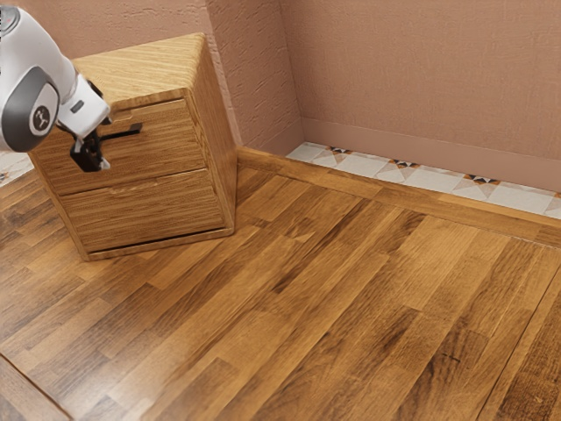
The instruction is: Pull the drawer handle with one arm to open the drawer
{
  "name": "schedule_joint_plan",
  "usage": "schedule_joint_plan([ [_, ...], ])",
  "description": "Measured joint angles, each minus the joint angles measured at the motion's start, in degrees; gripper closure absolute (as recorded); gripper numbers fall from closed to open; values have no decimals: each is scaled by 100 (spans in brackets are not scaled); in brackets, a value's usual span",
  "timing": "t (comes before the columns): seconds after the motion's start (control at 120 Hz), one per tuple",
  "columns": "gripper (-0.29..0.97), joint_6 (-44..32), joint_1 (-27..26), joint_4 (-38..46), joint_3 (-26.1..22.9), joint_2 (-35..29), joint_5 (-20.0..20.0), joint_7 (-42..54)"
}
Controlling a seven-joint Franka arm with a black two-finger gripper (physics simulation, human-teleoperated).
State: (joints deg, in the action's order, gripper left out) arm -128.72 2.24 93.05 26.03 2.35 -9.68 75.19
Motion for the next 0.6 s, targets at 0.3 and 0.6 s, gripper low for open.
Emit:
schedule_joint_plan([
  [0.3,-1,119,-14,232,-12,67,97,188],
  [0.6,6,162,-143,806,-53,-547,94,302],
])
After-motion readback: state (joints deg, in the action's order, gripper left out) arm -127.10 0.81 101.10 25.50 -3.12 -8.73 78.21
